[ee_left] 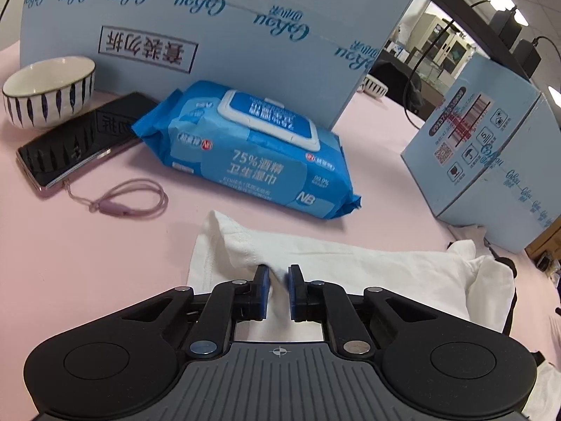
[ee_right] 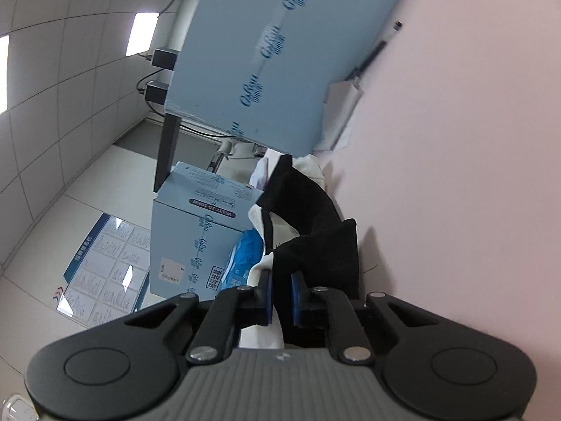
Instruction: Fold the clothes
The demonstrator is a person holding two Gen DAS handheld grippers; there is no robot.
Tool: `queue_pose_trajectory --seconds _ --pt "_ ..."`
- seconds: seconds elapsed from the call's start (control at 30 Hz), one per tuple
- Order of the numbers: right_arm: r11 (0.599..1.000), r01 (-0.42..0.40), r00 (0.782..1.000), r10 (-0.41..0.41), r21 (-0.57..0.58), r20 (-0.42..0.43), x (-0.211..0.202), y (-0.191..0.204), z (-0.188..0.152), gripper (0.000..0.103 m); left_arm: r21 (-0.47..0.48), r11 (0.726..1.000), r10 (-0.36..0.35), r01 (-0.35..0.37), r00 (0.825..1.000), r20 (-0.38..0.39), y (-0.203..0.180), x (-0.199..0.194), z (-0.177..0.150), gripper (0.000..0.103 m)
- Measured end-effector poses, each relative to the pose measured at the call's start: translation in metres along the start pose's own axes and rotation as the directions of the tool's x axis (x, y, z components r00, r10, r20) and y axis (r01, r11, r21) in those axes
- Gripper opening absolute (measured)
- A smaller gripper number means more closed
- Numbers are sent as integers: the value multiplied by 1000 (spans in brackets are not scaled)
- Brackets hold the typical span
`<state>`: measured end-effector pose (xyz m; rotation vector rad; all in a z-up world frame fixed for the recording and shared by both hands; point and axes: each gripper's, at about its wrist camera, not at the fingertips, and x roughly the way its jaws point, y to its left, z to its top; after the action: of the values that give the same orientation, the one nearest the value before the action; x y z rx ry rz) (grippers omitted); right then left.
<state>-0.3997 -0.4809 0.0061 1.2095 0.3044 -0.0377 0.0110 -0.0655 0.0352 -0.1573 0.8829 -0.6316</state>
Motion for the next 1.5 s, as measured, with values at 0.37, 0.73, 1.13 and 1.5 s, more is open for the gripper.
queue_pose_trajectory --seconds 0.37,0.73,1.13,1.5 --pt "978 109 991 -93 -177 98 -33 22 4 11 -50 999 20 -19 1000 17 16 -9 6 5" --pt "956 235 972 -225 -174 74 -34 -3 -12 11 13 996 89 -89 996 1 2 16 8 40" --pt "944 227 972 -205 -238 113 -45 13 -9 11 73 990 112 -120 988 103 -7 17 23 9" --pt "914 318 945 -327 -252 5 -25 -6 -13 21 333 892 301 -307 951 71 -30 60 22 17"
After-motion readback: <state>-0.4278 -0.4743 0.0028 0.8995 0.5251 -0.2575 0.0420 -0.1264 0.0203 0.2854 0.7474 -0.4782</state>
